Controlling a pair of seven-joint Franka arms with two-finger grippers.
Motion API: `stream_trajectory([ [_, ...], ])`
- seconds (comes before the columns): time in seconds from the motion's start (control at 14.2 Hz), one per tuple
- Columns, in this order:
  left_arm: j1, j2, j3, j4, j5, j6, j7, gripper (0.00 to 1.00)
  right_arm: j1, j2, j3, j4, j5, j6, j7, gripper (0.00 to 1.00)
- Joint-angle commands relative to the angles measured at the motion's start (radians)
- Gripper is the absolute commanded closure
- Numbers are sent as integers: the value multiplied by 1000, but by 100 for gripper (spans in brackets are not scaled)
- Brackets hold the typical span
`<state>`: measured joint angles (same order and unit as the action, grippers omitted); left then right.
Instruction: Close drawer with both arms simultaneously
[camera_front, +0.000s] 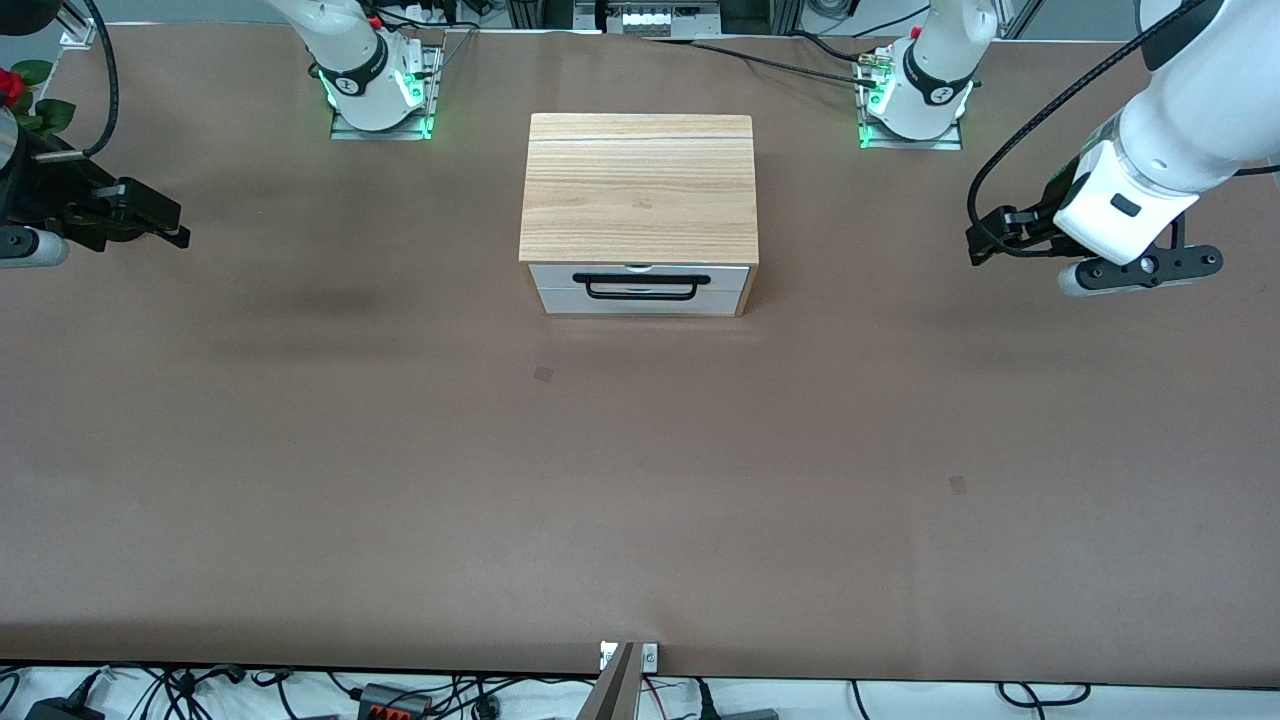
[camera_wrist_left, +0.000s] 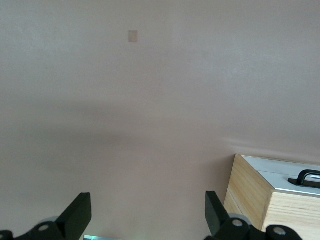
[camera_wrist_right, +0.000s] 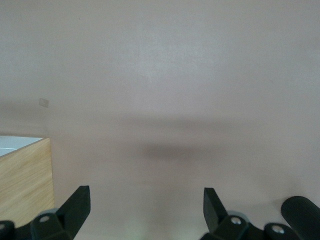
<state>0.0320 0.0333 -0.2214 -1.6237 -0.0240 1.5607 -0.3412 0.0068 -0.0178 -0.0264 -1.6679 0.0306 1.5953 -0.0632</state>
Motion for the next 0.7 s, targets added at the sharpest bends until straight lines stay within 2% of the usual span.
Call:
stream_trajectory([
  [0.0, 0, -38, -3, -36, 26, 13, 31, 0, 1, -11, 2, 0, 2, -20, 19, 0],
  [0.63, -1, -36, 0, -36, 21, 5, 34, 0, -1, -10, 0, 2, 2, -20, 14, 0],
])
